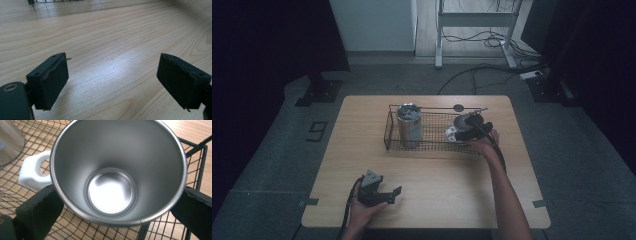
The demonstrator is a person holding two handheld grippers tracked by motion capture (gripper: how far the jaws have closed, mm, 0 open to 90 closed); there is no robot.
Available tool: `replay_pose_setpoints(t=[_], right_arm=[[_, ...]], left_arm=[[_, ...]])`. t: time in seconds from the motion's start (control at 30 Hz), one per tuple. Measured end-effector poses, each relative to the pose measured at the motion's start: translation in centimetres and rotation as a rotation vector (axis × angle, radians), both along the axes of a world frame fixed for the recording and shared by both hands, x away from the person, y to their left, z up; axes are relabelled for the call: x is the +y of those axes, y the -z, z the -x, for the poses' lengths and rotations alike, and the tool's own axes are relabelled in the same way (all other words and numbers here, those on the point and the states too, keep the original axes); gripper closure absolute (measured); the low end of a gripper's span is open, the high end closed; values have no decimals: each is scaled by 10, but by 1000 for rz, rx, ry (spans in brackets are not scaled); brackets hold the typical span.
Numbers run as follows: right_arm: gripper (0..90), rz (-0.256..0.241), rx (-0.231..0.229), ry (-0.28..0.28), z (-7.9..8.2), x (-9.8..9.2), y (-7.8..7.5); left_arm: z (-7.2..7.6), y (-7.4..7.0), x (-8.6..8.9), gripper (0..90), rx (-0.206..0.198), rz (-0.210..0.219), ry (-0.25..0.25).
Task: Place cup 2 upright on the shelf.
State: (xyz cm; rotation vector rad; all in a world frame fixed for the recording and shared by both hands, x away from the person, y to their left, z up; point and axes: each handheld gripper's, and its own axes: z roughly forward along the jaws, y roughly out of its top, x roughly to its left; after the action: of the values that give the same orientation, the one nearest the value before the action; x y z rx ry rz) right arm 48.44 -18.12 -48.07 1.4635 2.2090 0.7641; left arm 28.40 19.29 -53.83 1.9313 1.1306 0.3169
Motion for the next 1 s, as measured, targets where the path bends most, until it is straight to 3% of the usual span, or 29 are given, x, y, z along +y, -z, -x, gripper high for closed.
replay_pose_setpoints(t=[0.43,1.0], right_arm=[[0,-52,-73,20,15,-9,-9],[16,-130,-181,-6,41,-20,-19]], left_arm=[[0,1,-2,105,2,-4,3],[1,1,-2,105,1,-6,3]])
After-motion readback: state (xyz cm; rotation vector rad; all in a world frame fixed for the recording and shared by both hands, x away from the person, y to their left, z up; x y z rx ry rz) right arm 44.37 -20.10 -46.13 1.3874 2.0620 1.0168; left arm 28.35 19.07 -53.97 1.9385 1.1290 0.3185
